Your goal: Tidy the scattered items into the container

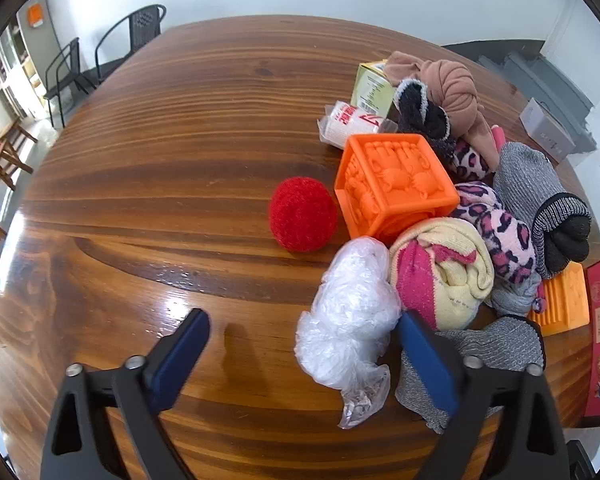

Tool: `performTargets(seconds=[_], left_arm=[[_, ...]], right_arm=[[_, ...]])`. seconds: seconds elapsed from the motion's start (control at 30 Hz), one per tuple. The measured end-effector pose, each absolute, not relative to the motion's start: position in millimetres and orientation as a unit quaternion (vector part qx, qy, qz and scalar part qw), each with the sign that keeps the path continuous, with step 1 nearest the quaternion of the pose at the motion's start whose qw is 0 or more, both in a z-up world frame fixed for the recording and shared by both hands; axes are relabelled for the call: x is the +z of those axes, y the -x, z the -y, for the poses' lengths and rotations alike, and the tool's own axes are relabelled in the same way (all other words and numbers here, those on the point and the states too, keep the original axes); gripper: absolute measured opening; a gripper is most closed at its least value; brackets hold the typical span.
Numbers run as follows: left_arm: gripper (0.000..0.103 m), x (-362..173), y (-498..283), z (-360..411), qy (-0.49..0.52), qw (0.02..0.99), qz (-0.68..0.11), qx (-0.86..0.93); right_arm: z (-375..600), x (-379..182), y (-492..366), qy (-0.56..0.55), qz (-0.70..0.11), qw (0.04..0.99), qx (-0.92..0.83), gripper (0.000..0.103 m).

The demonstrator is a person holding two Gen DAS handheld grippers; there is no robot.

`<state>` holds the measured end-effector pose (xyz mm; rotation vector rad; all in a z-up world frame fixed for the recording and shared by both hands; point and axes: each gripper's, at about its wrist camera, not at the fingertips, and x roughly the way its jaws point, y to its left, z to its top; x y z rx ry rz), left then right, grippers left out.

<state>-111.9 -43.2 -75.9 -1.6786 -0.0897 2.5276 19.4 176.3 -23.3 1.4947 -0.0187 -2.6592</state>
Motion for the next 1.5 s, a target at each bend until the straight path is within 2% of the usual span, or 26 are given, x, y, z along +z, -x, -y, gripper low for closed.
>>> performTargets(seconds=[0.07, 0.13, 0.3, 0.5, 1.13, 1.5], left_arm=[[0.075, -82.0, 118.0, 41.6, 0.564, 0.066, 0.034, 0.823], [0.073, -84.1, 120.4, 38.4, 0.563, 0.07, 0.025, 0.823], [0.039, -83.3, 125.0, 28.8, 0.558, 0.089, 0.002, 0.825], [0.038, -79.8, 123.5, 37.4, 0.557, 0.09, 0.012, 0.826], [0.038, -67.3, 98.4, 77.0, 0.547, 0.079, 0.04, 0.832], [0.038, -67.5, 78.3, 96.7, 0.551, 0.066, 0.058, 0.83]], right_arm=[[-175.7, -24.5, -18.3, -0.492, 0.007, 0.047, -0.869, 0.1], [-175.0, -26.2, -17.4, -0.494, 0.007, 0.05, -0.868, 0.099], [-172.0, -27.8, -15.9, -0.498, 0.005, 0.059, -0.865, 0.093], [-167.0, -26.4, -11.9, -0.5, 0.015, 0.083, -0.862, 0.083], [-117.5, -24.0, 25.6, -0.503, 0.027, 0.147, -0.851, 0.085], [-78.2, -50.8, 58.5, -0.519, -0.016, 0.147, -0.842, 0.089]])
